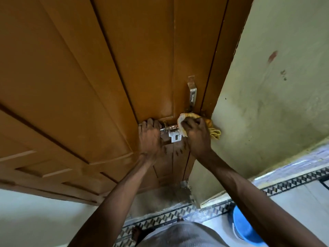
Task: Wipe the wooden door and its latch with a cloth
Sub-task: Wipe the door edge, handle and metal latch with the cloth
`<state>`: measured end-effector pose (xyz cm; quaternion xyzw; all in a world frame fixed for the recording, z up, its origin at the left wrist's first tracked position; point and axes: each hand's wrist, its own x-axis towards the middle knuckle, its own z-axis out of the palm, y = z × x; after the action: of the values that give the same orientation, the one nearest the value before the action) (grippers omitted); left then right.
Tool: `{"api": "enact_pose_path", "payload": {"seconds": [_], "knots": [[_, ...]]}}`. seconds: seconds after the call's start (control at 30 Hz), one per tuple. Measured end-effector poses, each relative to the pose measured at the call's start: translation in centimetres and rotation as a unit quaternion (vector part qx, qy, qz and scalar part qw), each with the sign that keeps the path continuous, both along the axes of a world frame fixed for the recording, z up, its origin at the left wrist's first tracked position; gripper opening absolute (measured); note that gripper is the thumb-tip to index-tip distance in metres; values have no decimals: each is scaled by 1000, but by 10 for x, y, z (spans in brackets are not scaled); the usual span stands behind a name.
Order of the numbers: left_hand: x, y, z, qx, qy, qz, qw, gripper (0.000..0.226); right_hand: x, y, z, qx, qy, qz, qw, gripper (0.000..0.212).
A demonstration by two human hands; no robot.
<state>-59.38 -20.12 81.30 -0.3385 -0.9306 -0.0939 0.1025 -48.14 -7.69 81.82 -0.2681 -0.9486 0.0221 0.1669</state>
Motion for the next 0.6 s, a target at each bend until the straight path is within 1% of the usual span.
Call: {"api": "enact_pose_path", "payload": {"seconds": [0.07, 0.13, 0.2, 0.27, 0.3, 0.37, 0.43, 0.5, 0.57, 0.6], "knots": [[1, 1, 0, 8, 1, -2, 1000, 41, -12, -18, 0, -65, 42, -29, 997, 64], [1, 0, 1, 8, -8, -3, 1000, 40, -19, -32, -5, -111, 105, -20, 988, 57], [0, -1, 1, 22, -9, -8, 1000, 39, -14, -30, -10, -92, 137, 30, 986, 57], [-4, -6, -1, 62, -17, -33, 997, 32, -3, -19, -12, -57, 121, 82, 988, 62], [-7, -10, -3, 87, -23, -47, 995, 28, 3, -15, -9, -41, 99, 82, 991, 63], [-12, -23, -9, 144, -46, -53, 987, 32, 10, -8, -3, -46, 69, 34, 996, 64], [-13, -37, -14, 199, -79, -40, 976, 38, 11, -10, 1, -95, 103, -3, 990, 59], [-12, -48, -16, 248, -106, -33, 962, 29, 4, -23, 3, -131, 152, 12, 980, 59], [-15, -55, -14, 290, -123, -43, 948, 16, -9, -45, 6, -117, 150, 54, 980, 61], [-17, -56, -14, 307, -138, -51, 940, 16, -18, -58, 7, -95, 131, 72, 984, 56]]}}
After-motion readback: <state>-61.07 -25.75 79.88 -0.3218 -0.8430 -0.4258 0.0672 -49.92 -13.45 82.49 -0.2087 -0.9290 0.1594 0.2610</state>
